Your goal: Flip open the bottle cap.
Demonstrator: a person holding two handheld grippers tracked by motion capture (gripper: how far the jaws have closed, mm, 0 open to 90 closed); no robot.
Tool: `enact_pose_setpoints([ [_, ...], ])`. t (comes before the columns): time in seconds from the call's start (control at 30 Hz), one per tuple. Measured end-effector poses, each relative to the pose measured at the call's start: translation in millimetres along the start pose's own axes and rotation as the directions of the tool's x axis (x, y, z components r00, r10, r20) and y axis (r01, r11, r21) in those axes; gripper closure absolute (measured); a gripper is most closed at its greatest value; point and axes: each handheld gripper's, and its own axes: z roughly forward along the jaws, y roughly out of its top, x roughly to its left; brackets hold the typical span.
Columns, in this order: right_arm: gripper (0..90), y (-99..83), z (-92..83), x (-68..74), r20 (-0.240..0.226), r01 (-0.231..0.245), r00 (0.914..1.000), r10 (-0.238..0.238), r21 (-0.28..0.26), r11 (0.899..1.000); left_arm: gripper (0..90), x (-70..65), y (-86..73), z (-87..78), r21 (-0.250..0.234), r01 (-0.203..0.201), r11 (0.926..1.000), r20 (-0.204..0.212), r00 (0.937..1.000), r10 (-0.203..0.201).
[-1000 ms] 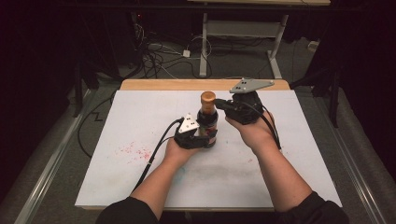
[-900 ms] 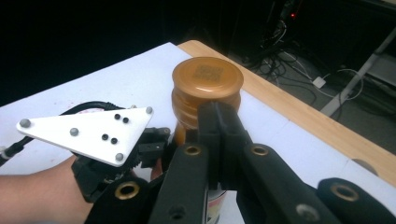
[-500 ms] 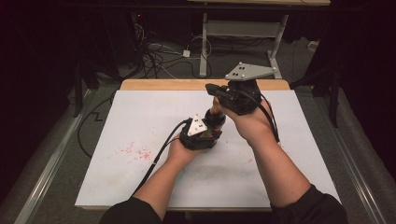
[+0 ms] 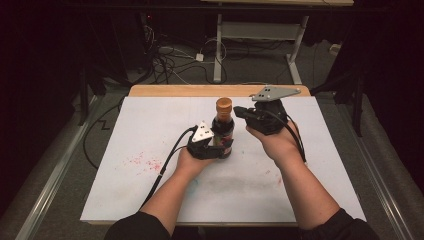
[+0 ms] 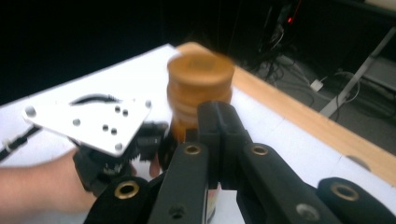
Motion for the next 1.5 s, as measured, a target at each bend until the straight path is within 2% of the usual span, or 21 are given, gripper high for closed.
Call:
enact_pose_setpoints([
  [0.43, 90.0, 5.9, 6.4, 2.5, -0.004, 0.011, 0.9999, -0.011, 0.016, 1.000, 29.3, -0.1, -0.8, -0.1, -0.011, 0.005, 0.9999, -0.001, 1.0000, -0.005],
  [0.9, 90.0, 8.0, 7.4, 2.3, -0.010, -0.004, 0.9999, 0.003, -0.020, 1.000, 29.2, 1.0, -0.7, -0.3, -0.013, 0.008, 0.9999, 0.001, 1.0000, -0.008],
  [1.5, 90.0, 13.2, 8.1, 2.0, -0.009, 0.000, 1.0000, -0.001, -0.039, 0.999, 29.1, 1.1, -0.1, -0.2, -0.011, 0.014, 0.9998, -0.002, 0.9999, -0.014],
])
